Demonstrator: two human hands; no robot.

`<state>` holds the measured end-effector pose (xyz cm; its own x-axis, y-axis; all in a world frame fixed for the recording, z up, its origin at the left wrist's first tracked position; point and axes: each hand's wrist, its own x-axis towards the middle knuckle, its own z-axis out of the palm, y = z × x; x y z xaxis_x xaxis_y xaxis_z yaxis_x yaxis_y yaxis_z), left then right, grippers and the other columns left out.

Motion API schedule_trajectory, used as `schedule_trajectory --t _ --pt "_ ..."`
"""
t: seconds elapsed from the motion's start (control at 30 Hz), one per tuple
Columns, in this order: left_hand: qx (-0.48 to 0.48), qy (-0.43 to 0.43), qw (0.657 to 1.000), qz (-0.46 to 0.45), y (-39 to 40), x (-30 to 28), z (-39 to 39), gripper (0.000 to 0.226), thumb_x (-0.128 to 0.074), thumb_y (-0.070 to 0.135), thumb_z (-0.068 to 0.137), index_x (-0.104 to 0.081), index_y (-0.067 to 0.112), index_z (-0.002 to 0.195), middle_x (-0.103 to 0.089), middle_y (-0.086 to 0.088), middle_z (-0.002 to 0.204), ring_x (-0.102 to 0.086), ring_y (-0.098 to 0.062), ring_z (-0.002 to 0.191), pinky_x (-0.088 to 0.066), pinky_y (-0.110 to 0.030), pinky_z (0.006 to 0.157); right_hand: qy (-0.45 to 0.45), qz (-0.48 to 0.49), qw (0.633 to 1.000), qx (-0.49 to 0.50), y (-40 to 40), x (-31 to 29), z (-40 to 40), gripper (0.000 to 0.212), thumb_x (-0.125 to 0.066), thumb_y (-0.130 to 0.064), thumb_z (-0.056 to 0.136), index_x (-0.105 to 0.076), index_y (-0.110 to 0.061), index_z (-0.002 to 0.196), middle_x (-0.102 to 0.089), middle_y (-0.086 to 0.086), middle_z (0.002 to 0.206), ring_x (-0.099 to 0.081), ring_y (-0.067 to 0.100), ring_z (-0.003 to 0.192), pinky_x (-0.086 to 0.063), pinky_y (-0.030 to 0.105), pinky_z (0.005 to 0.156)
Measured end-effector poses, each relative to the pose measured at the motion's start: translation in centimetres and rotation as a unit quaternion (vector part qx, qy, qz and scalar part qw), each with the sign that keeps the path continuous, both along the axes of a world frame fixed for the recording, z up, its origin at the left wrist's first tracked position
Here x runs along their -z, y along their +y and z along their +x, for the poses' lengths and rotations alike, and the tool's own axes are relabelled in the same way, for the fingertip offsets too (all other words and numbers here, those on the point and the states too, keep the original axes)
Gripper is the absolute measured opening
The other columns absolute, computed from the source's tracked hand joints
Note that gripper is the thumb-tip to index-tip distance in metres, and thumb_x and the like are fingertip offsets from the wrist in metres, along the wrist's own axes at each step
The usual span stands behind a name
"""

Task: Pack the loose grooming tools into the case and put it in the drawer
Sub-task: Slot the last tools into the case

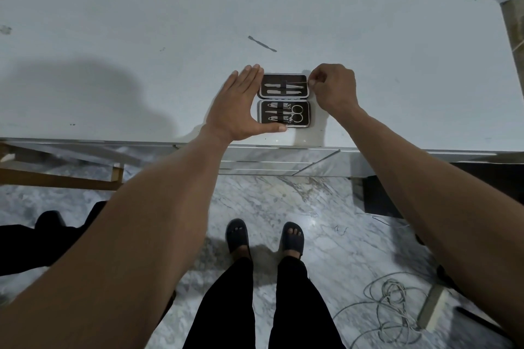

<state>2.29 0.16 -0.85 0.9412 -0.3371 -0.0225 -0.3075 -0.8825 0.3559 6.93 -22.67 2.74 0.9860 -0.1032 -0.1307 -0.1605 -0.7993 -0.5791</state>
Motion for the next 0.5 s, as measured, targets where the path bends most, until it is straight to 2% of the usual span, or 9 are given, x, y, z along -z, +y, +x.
schedule_trajectory --t 0.33,0.5 --pt "0.002 0.000 1.000 0.002 0.03 -0.01 0.01 0.142 -0.045 0.103 0.066 -0.014 0.008 0.167 -0.014 -0.005 0.175 -0.007 -0.017 0.163 -0.003 -0.039 0.133 0.000 -0.011 1.000 0.010 -0.05 0.23 0.07 0.016 -0.057 -0.012 0.086 -0.073 -0.016 0.086 -0.073 0.001 0.090 -0.057 0.012 0.078 -0.038 0.022 0.070" --pt "0.003 0.001 1.000 0.005 0.03 0.01 0.03 0.142 -0.045 0.103 0.066 -0.014 0.008 0.167 -0.014 -0.005 0.175 -0.007 -0.017 0.163 -0.003 -0.040 0.133 -0.010 -0.011 1.000 0.008 0.33 0.00 -0.12 0.020 -0.054 -0.011 0.085 -0.074 -0.015 0.087 -0.073 0.002 0.090 -0.061 0.015 0.082 -0.045 0.025 0.071"
